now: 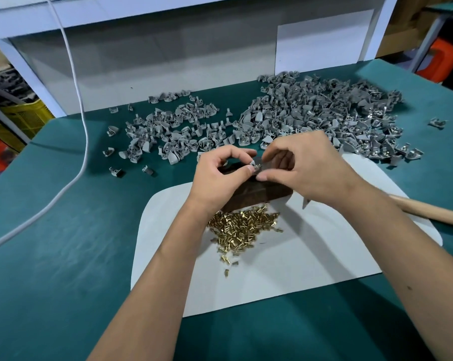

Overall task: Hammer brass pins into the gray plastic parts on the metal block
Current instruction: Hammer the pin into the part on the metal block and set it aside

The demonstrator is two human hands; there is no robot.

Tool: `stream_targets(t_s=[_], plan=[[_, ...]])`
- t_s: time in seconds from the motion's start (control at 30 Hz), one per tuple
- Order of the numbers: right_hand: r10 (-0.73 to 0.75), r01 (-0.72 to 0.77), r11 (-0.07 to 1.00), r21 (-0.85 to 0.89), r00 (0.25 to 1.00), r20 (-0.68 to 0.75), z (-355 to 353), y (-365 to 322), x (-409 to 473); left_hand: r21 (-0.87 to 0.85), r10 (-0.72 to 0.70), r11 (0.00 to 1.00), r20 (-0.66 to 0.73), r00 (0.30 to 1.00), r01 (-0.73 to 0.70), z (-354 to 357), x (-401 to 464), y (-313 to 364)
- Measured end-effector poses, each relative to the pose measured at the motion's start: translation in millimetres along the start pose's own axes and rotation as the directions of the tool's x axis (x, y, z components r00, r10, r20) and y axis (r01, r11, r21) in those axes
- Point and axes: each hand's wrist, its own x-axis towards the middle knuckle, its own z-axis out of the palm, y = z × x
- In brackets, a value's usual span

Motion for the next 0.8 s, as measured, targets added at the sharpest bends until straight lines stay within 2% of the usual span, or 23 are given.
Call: stream_targets(t_s=[0.1, 0.17, 0.23, 0.3, 0.43, 0.5, 0.57, 0.67, 0.8], plan=[[0.183, -0.172, 0.963, -0.207, 0.983, 0.033, -26, 18, -1, 0.033, -0.005, 0.999, -0.004, 1.0, 0.005, -2, 0, -3], [0.332, -0.263, 0.891, -0.369, 0.934, 0.136, -45, 34, -5, 0.072, 0.0, 0.997, -0.016, 1.0, 0.001, -4, 0, -3], [0.436, -0.242, 0.809, -0.536, 0.859, 0.27, -54, 41, -12, 0.104, 0.009, 0.995, -0.018, 1.0, -0.007, -5, 0, -3], [0.465, -0.202, 0.777, -0.596, 0.823, 0.327, -49, 43, -19, 0.126, 0.033, 0.991, -0.004, 0.999, -0.033, -6, -1, -1], [0.387, -0.165, 0.816, -0.554, 0.868, 0.312, -45, 43, -26, 0.202, 0.095, 0.975, 0.012, 0.995, -0.095, -5, -3, 4], [0.381, -0.223, 0.862, -0.456, 0.877, 0.292, -51, 40, -26, 0.232, 0.106, 0.967, 0.011, 0.994, -0.105, -6, -2, 5], [0.369, -0.298, 0.905, -0.304, 0.905, 0.212, -55, 33, -24, 0.242, 0.094, 0.966, 0.002, 0.996, -0.092, -6, -2, 5], [0.269, -0.255, 0.954, -0.156, 0.96, 0.079, -44, 10, -18, 0.217, 0.046, 0.975, -0.029, 0.999, -0.039, -4, -1, 6], [0.18, -0.155, 0.965, -0.213, 0.978, 0.107, -23, -17, -14, 0.175, 0.001, 0.985, -0.035, 0.999, 0.005, -5, 0, 7]])
